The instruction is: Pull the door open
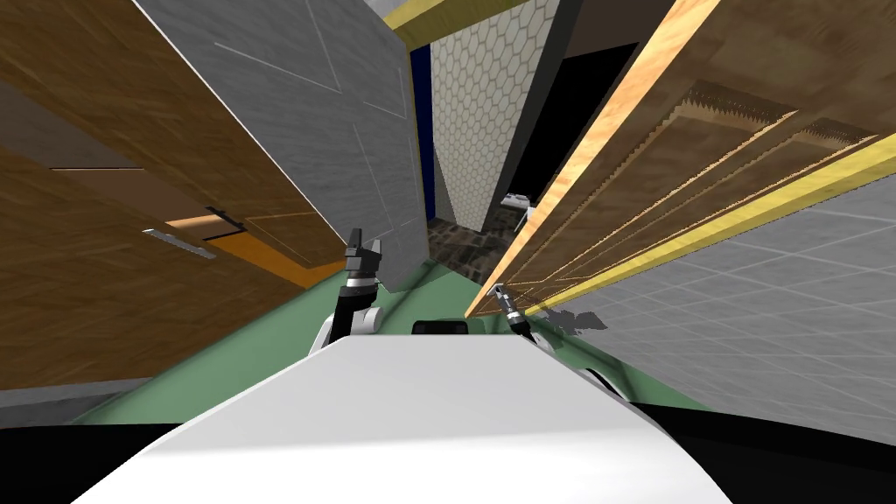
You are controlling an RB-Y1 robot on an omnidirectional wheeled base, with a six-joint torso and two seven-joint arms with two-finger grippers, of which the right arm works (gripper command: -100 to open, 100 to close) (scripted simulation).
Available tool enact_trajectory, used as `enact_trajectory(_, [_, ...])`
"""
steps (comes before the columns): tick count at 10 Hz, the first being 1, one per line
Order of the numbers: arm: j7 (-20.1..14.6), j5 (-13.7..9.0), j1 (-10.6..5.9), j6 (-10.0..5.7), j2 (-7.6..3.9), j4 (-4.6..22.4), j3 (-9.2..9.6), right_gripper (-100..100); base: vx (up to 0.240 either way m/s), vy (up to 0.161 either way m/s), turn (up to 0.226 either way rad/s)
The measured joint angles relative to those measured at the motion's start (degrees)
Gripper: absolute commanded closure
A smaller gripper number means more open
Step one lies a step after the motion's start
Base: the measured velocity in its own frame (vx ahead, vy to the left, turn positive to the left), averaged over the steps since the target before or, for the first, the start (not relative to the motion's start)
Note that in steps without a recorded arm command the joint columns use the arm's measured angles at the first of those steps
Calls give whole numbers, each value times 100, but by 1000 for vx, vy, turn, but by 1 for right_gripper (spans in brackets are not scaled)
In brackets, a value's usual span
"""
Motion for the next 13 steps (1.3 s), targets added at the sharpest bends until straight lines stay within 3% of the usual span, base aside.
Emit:
enact_trajectory(4, [-184, 89, 296, -483, -226, 32, 114, 100, -155, -64, 96])
enact_trajectory(13, [-257, 126, 310, -704, -308, 163, 195, 100, -198, -90, 150])
